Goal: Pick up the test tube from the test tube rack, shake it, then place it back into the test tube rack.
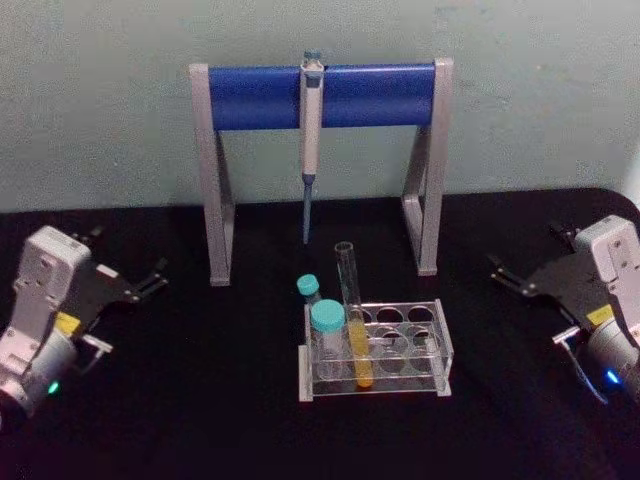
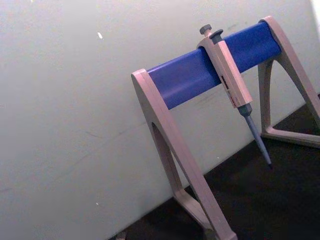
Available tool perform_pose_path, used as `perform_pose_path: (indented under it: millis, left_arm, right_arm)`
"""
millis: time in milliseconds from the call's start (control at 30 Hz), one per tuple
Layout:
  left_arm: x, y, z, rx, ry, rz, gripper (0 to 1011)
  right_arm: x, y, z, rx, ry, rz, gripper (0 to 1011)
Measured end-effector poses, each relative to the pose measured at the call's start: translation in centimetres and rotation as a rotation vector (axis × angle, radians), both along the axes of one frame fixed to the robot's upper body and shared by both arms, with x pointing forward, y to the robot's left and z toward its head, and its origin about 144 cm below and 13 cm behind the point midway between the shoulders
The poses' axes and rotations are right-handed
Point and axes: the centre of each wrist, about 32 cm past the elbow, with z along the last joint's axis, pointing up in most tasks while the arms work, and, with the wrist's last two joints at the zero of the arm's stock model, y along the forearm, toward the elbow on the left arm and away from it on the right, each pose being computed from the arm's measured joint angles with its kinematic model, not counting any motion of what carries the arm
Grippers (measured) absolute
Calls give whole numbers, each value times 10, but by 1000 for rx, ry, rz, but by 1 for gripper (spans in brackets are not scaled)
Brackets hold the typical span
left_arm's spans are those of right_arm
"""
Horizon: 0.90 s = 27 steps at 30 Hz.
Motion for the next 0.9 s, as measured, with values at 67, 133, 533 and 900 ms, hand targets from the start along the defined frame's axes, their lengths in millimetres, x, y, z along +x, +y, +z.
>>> perform_pose_path:
  millis: [67,133,533,900]
  left_arm:
    - [0,0,0,0,0,0,1001]
    - [0,0,0,0,0,0,1001]
    - [0,0,0,0,0,0,1001]
    - [0,0,0,0,0,0,1001]
  right_arm:
    - [0,0,0,0,0,0,1000]
    - [0,0,0,0,0,0,1000]
    - [0,0,0,2,1,-1,1000]
    - [-9,3,1,48,23,39,1000]
